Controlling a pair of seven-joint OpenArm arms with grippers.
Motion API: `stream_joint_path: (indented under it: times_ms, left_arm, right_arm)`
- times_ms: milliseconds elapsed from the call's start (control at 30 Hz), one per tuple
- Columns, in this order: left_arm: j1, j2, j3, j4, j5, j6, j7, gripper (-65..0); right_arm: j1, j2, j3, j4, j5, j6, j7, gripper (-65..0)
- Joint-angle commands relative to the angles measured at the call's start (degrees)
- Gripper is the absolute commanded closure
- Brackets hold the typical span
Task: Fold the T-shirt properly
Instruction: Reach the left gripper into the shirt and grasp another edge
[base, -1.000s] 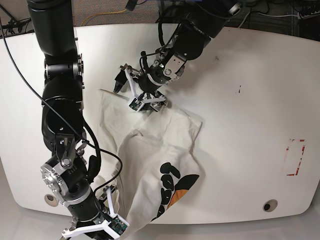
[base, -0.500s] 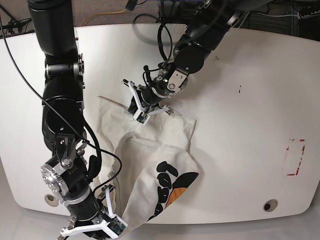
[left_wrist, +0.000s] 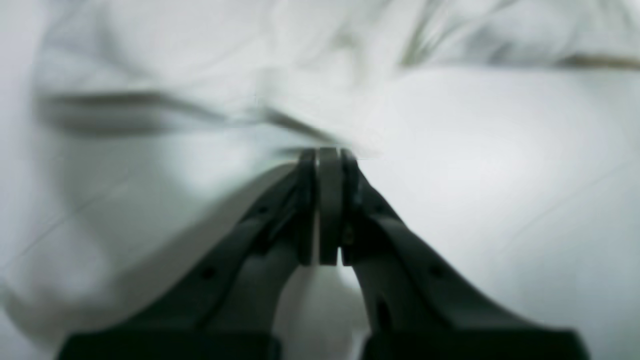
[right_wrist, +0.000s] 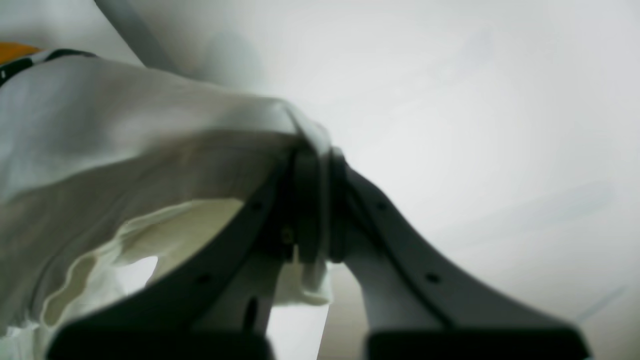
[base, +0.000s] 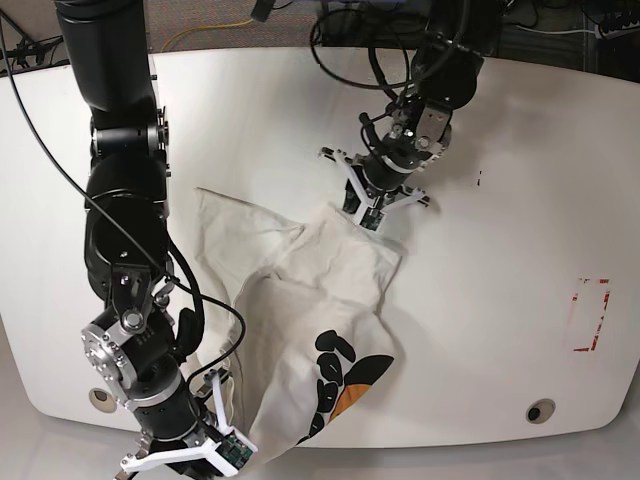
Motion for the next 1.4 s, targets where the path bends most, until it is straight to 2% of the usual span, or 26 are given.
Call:
stream_joint_path:
  times_ms: [0,67,133,200,267,333,400,733,833,900,1000,1233,1367]
  left_arm:
    - [0.91,-0.26,0.23,4.12,-2.01,-4.91,-0.67,0.0]
    - [1.0,-0.34,0.76,5.88,-2.36,-7.02,-0.49,0.0]
    - [1.0,-0.26,1.9,6.76,-2.45,-7.2,-0.49,-3.5]
    - [0.82,-0.17,3.48,6.93,-2.62,-7.2,-0.49,-13.3]
    - [-0.5,-0.08,4.89,7.02,-2.8,-7.2,-0.49,-28.2]
    - [-1.64,0.97,6.21,6.84,-2.8,-7.2,-0.49,-40.0]
    - [-2.08,2.21,7.26,6.58,-2.8,-7.2,-0.49,-46.5]
    - [-10.26,8.01,12.27,-6.7,-2.36,-7.02,-1.11,-47.4]
    - [-13.69,9.67,13.24,-11.44,-2.36,-4.3,-1.37,-47.4]
    - [-15.88,9.67,14.29,-14.08,-2.45,-2.19,-2.69,-47.6]
    - [-19.22,9.67,17.72,-19.0,-2.8,-1.04,-5.68,-47.8]
    - [-23.53,9.67,20.1,-28.76,-2.89,-1.22,-7.88,-47.8]
    - [-23.8,9.67,20.1,-30.43,-2.89,-1.4,-8.14,-46.8]
  right_arm:
    - [1.76,0.19,0.42,1.89,-0.23,-0.77,1.11,0.0]
    - [1.14,0.1,0.33,2.24,-0.23,-0.77,1.11,0.0]
    - [1.14,0.1,0.24,2.59,-0.23,-0.77,1.03,0.0]
    - [1.06,0.1,0.33,2.59,-0.23,-0.77,1.03,0.0]
    - [0.44,0.1,0.42,2.59,-0.23,-0.77,1.03,0.0]
    - [0.0,0.19,0.42,2.77,-0.23,-0.77,1.03,0.0]
    - [-0.17,0.37,0.42,2.94,-0.23,-0.77,1.03,0.0]
    - [-0.88,0.63,0.51,2.68,-0.23,-0.77,1.03,0.0]
    - [-0.88,0.63,0.51,2.68,-0.23,-0.77,1.03,0.0]
    - [-0.88,0.63,0.51,2.68,-0.23,-0.77,1.03,0.0]
    - [-0.88,0.63,0.51,2.59,-0.23,-0.77,1.03,0.0]
    - [-0.88,0.63,0.51,2.59,-0.23,-0.77,1.03,0.0]
    - [-0.88,0.63,0.51,2.59,-0.23,-0.77,1.03,0.0]
